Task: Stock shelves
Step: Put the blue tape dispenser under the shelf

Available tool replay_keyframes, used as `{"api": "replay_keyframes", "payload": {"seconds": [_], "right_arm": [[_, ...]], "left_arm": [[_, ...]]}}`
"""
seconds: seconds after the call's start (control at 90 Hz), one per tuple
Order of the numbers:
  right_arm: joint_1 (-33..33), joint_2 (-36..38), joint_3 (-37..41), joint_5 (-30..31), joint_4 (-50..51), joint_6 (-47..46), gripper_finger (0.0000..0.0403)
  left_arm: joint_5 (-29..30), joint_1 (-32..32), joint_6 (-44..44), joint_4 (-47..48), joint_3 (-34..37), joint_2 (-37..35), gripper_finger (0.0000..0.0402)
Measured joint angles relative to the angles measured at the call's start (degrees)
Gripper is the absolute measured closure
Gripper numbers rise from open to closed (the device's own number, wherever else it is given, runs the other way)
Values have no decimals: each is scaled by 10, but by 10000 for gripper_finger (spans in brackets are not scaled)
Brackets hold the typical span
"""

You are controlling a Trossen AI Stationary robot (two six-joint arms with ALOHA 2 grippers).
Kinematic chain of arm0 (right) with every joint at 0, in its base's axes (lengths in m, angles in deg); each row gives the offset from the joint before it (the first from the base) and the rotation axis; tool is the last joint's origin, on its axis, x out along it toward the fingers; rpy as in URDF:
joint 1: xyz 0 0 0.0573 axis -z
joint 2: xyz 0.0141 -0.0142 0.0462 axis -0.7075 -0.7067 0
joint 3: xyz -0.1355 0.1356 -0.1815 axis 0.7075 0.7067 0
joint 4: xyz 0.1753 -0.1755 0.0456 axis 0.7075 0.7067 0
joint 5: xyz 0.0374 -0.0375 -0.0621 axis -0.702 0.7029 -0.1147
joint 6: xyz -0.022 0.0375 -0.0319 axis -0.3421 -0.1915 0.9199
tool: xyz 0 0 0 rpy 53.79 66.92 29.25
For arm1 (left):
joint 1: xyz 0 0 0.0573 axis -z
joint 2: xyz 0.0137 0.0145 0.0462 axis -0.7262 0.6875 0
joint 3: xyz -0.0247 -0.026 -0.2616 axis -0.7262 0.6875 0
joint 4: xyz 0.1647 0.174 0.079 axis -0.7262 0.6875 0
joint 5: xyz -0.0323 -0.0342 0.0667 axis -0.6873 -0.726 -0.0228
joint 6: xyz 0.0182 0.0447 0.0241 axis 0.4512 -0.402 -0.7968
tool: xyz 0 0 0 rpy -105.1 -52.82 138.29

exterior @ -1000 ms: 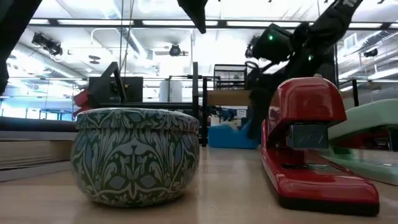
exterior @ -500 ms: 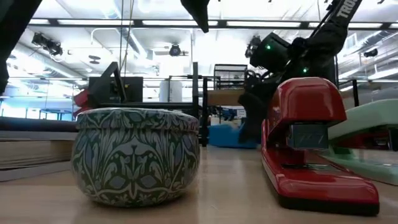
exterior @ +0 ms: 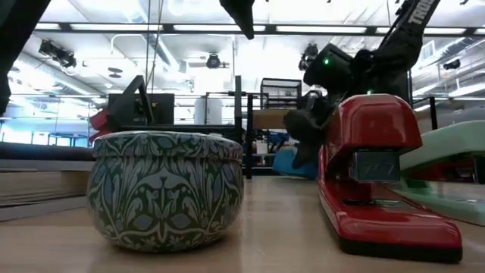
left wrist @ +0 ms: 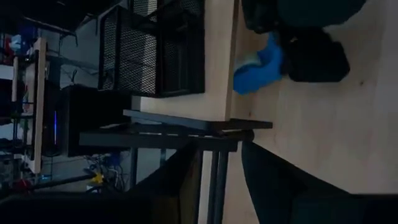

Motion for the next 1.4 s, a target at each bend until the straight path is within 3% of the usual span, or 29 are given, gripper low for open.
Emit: {"api": "replay_keyframes", "payload": {"seconds": [0.089, 0.3, 0.444, 0.578, 0.811, 1.178, 1.4], "right_arm": [[7, -15, -3, 1, -24, -22, 221], [7, -15, -1, -37, -60, -2, 91], [0, -4, -1, -65, -54, 21, 52], [-14, 9, -1, -85, -49, 60, 52], [-35, 12, -1, -70, -37, 126, 67], [-14, 5, -1, -53, -34, 278, 85], [18, -30, -1, -130, -111, 362, 88]], "left_arm": [[0, 0, 0, 0, 0, 0, 296], [0, 0, -1, 0, 0, 0, 296], [0, 0, -1, -1, 0, 0, 296], [0, 0, -1, 0, 0, 0, 296], [0, 0, -1, -1, 0, 0, 296], [0, 0, 0, -2, 0, 0, 296], [0, 0, -1, -6, 0, 0, 296]]}}
